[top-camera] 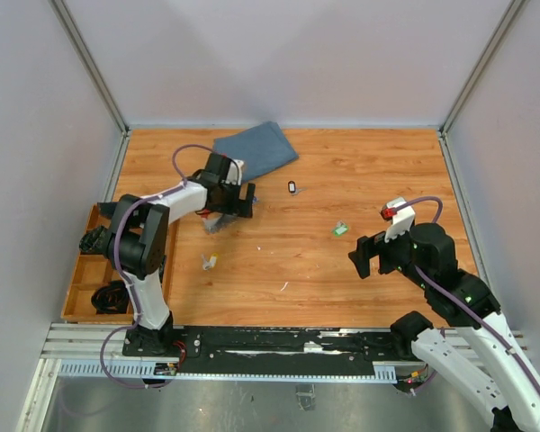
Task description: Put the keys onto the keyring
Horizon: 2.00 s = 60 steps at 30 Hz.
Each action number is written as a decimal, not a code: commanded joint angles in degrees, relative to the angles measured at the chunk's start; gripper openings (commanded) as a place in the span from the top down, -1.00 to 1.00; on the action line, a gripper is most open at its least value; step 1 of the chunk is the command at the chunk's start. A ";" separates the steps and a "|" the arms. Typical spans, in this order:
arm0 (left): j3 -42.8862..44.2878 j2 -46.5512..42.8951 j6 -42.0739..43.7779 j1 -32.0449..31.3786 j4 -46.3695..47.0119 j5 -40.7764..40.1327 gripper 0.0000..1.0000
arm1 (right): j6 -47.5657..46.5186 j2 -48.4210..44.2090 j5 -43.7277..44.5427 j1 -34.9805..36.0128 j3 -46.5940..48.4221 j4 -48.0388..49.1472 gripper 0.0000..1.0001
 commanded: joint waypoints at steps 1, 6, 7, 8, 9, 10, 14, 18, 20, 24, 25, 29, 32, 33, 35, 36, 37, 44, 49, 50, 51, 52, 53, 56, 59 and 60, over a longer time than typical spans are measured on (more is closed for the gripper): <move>-6.54 -1.39 -4.88 -8.34 -1.40 1.79 -0.99 | -0.72 -0.95 0.76 0.10 -0.64 1.01 -0.96; -9.93 -4.44 -9.77 -17.82 1.15 0.47 -0.99 | -0.69 -1.05 1.73 0.11 -0.60 0.80 -0.97; -10.31 -4.86 -10.88 -19.93 1.78 0.53 -0.99 | -0.61 -1.26 2.03 0.11 -0.59 0.69 -0.97; -10.63 -5.05 -12.10 -21.72 2.35 0.50 -0.99 | -0.59 -1.42 2.51 0.11 -0.55 0.65 -0.97; -10.82 -5.13 -13.26 -23.84 2.99 0.39 -0.99 | -0.50 -1.57 3.12 0.10 -0.59 0.45 -0.97; -10.99 -5.17 -14.25 -25.85 3.56 0.14 -0.99 | -0.44 -1.81 3.85 0.11 -0.47 0.35 -0.97; -12.40 -5.38 -17.80 -33.30 5.06 -1.31 -0.99 | -0.08 -2.63 6.25 0.11 -0.49 -0.13 -0.97; -16.69 -7.66 -19.52 -37.69 5.09 -4.13 -0.99 | 0.11 -2.71 6.32 0.11 -0.52 -0.14 -0.97; -20.02 -10.74 -19.93 -38.32 5.44 -4.66 -0.97 | 0.11 -2.26 6.14 0.08 -0.60 -0.06 -0.97; -21.59 -19.49 -18.96 -38.27 4.59 -6.06 -0.95 | 0.33 -1.02 5.49 0.11 -0.38 0.18 -0.97; -20.90 -21.55 -18.56 -38.29 4.01 -6.75 -0.95 | 0.48 -0.79 5.35 0.11 -0.42 0.17 -0.97; -17.54 -26.87 -17.25 -38.19 1.75 -11.26 -0.94 | 2.82 0.49 5.27 0.06 -0.09 0.33 -0.97; -17.12 -27.96 -17.56 -36.70 1.44 -14.43 -0.80 | 5.19 1.89 4.19 0.10 -0.61 0.88 -0.94; -17.60 -28.09 -17.76 -35.65 1.56 -14.70 -0.77 | 5.70 2.58 3.27 0.05 -0.77 1.19 -0.87; -19.24 -28.20 -18.22 -33.58 2.22 -14.51 -0.70 | 7.25 4.08 1.97 0.11 -1.07 1.41 -0.70; -20.12 -28.20 -18.25 -32.70 2.57 -14.60 -0.66 | 8.89 4.98 2.04 0.07 -1.30 1.36 -0.65; -20.89 -28.08 -18.04 -32.17 2.93 -15.06 -0.64 | 10.32 5.95 1.82 0.10 -1.65 1.39 -0.60; -21.04 -22.01 -15.20 -31.87 3.63 -20.55 -0.51 | 13.36 18.48 -6.42 0.02 -3.07 8.27 -0.34; -18.89 -16.96 -13.01 -31.87 6.01 -22.64 -0.42 | 14.68 25.80 -8.91 -0.22 -3.94 14.10 -0.23; -18.21 -15.91 -12.36 -31.87 6.30 -23.14 -0.40 | 14.78 26.82 -9.10 -0.29 -4.02 14.84 -0.23; -17.38 -14.71 -11.66 -31.87 6.37 -23.65 -0.38 | 14.84 27.62 -9.17 -0.33 -4.10 15.41 -0.22; -16.57 -13.61 -11.00 -31.87 6.33 -23.93 -0.35 | 14.80 28.26 -9.18 -0.41 -4.30 15.93 -0.21; -15.89 -12.69 -10.36 -31.87 6.30 -23.93 -0.33 | 14.76 28.79 -9.20 -0.49 -4.41 16.29 -0.21; -15.25 -11.25 -9.55 -31.90 6.61 -23.48 -0.29 | 14.49 29.70 -8.68 -0.91 -4.85 17.00 -0.23; -15.18 -10.72 -9.00 -32.47 6.24 -24.76 -0.21 | 14.42 30.03 -8.47 -1.42 -5.37 17.34 -0.24; -15.17 -10.52 -8.96 -32.74 6.04 -25.19 -0.19 | 14.28 29.99 -8.46 -1.55 -5.70 17.55 -0.24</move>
